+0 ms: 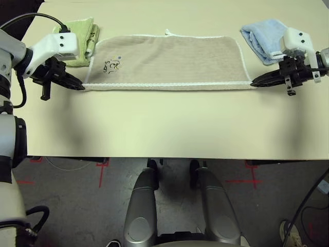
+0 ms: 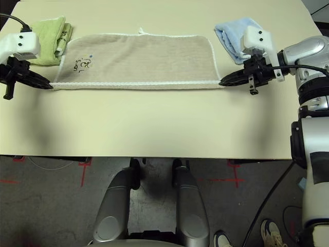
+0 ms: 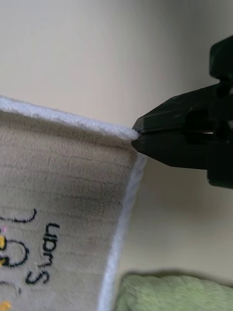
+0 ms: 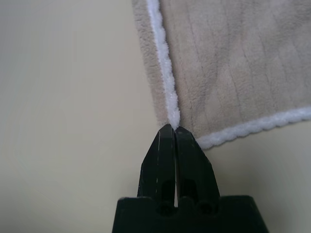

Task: Fold the towel and set it aside.

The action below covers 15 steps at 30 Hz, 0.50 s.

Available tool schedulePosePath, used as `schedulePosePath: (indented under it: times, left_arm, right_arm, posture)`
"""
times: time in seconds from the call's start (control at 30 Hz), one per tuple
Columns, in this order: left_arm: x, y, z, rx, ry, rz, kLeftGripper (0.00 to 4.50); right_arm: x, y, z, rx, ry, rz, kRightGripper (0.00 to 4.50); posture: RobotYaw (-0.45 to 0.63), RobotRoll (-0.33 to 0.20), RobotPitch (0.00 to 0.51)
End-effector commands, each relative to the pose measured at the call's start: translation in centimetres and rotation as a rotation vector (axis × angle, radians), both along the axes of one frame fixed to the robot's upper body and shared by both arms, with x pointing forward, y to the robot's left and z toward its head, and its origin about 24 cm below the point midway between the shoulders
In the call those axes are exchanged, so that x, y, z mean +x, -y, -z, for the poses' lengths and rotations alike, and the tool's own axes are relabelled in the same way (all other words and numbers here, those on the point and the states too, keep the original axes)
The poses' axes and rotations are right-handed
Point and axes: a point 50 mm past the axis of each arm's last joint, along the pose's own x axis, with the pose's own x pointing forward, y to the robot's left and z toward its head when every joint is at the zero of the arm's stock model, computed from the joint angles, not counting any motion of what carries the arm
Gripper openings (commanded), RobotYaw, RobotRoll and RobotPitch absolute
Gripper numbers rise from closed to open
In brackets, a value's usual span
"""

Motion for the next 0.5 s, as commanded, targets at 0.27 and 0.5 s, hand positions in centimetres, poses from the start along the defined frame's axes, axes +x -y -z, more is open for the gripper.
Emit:
schedulePosePath:
  times: [0.27,0.5]
  left_arm:
    - [-1.9,-3.1,0.9,0.112,-0.094,-0.069,0.02]
    - [-2.5,-2.9,1.0,0.079,-0.127,-0.068,0.02]
  right_arm:
    - [-2.6,3.1,0.9,-0.069,-0.150,0.080,0.00]
    - [-3.3,3.3,1.6,-0.137,-0.202,0.052,0.00]
  posture:
    - [0.04,0.000,0.327]
    - [0.04,0.000,0.329]
